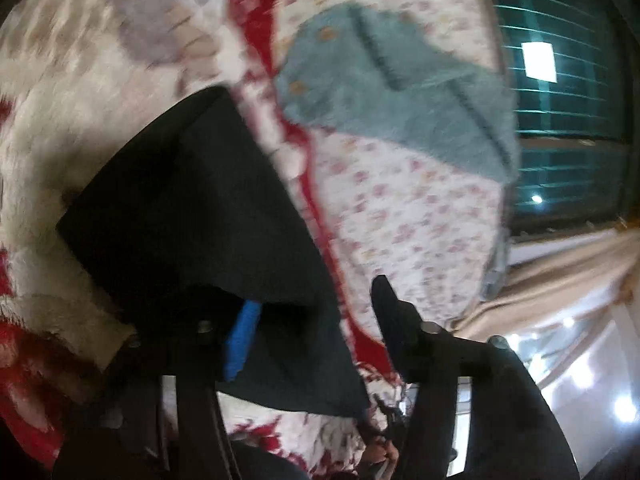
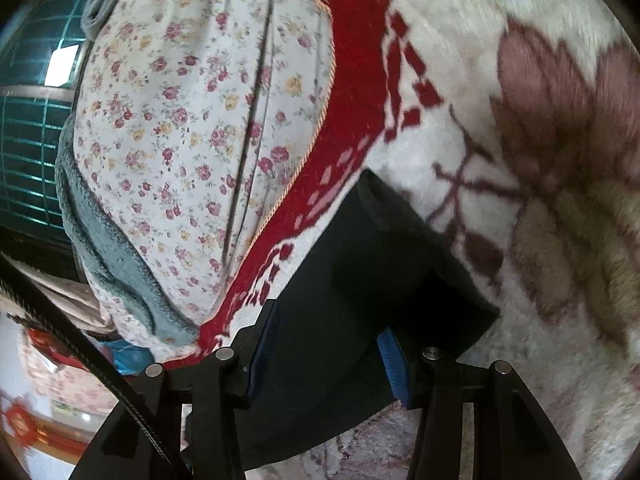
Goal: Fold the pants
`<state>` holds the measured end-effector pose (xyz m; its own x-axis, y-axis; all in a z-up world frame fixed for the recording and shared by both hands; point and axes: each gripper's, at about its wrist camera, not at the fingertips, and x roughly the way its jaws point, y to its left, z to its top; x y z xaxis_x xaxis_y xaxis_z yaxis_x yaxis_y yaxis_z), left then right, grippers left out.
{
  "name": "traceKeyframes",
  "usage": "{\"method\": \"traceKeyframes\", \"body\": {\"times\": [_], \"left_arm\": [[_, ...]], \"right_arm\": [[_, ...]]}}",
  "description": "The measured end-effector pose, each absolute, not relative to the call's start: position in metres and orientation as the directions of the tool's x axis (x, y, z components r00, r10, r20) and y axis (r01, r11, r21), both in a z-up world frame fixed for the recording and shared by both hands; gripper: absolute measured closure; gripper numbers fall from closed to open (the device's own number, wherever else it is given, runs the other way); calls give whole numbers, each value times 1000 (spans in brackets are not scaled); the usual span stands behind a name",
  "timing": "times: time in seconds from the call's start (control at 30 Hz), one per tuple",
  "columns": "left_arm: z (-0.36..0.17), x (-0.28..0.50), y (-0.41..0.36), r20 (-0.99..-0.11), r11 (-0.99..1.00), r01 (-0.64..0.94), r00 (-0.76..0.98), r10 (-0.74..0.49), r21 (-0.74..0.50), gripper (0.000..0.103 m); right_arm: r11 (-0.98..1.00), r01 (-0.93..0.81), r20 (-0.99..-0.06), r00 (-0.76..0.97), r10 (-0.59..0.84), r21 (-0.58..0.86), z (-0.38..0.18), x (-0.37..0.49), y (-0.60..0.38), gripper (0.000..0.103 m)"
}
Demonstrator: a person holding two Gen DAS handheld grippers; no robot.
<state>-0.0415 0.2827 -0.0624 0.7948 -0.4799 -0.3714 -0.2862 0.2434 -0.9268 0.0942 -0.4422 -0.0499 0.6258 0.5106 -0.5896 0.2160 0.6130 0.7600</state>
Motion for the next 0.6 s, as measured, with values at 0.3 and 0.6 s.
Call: {"method": "traceKeyframes", "body": {"times": [0.3,0.6], "left_arm": [[-48,-38,274,-473,401,-304,762,-441,-864,95],[-6,59,297,-460,446,-279,805,-375,-851,95]], "right_arm": [[725,161,-632,636,443,670,-31,93,-429,98],[738,71,-570,685,454,671,-8,132,-423,99]]}}
